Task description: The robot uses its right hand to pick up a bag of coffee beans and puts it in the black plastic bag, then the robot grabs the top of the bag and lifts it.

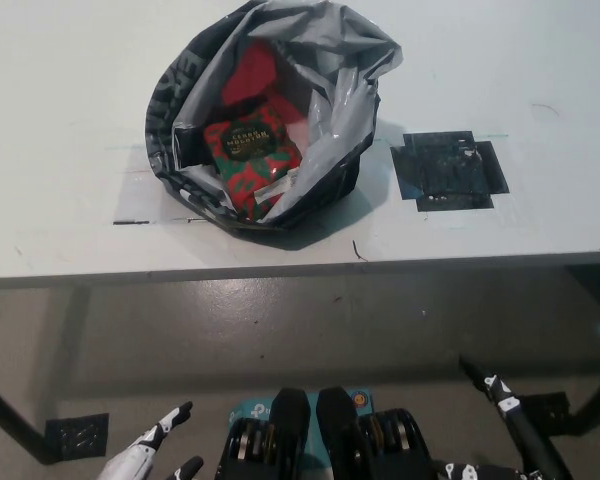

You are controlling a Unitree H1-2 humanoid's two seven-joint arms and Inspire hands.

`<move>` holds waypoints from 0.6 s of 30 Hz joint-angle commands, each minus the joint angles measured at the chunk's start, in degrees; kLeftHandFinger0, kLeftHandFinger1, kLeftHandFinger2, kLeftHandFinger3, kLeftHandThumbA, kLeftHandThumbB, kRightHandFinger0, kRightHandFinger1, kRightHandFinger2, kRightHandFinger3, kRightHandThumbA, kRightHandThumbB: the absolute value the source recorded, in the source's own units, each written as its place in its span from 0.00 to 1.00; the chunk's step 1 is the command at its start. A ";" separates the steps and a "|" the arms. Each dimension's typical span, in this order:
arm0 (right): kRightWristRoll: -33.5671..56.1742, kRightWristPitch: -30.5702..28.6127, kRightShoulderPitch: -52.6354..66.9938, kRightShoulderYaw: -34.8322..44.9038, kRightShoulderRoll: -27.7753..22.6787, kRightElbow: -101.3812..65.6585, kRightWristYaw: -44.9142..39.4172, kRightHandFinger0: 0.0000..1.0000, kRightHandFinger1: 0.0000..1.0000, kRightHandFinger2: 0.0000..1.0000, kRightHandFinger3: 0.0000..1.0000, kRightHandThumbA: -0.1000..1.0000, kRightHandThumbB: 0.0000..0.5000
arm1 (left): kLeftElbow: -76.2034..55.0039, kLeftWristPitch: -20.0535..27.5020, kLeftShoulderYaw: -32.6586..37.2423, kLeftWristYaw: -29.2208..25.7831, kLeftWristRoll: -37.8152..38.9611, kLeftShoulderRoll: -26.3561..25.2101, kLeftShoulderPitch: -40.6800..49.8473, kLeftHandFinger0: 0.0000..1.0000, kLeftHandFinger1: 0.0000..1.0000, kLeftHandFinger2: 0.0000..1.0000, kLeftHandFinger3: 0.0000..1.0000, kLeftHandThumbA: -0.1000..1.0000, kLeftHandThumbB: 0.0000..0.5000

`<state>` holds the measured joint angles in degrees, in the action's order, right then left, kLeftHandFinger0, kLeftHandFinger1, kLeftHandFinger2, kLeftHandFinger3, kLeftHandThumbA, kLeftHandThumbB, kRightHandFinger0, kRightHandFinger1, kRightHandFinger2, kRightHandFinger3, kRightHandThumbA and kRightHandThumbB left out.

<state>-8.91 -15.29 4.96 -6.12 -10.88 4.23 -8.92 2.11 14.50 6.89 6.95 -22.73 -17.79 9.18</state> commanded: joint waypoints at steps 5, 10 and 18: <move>2.14 -2.42 0.58 0.56 0.46 -1.01 0.58 1.00 1.00 1.00 1.00 1.00 0.59 | 0.78 3.03 -0.38 -3.09 -0.14 0.70 -0.01 1.00 1.00 1.00 1.00 1.00 0.68; 2.66 -2.09 0.35 0.45 0.75 -0.65 0.23 1.00 1.00 1.00 1.00 1.00 0.59 | 0.58 2.24 -0.81 -3.25 0.68 1.05 -0.45 1.00 1.00 1.00 1.00 1.00 0.70; 3.13 -2.44 -0.30 -0.01 0.67 0.34 -0.20 1.00 1.00 1.00 1.00 1.00 0.57 | 1.88 3.56 -1.01 -3.33 1.48 1.26 -1.21 1.00 1.00 1.00 1.00 1.00 0.65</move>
<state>-7.17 -15.29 5.13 -6.14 -10.35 4.70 -8.98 3.59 15.13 6.48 5.66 -22.58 -16.58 8.54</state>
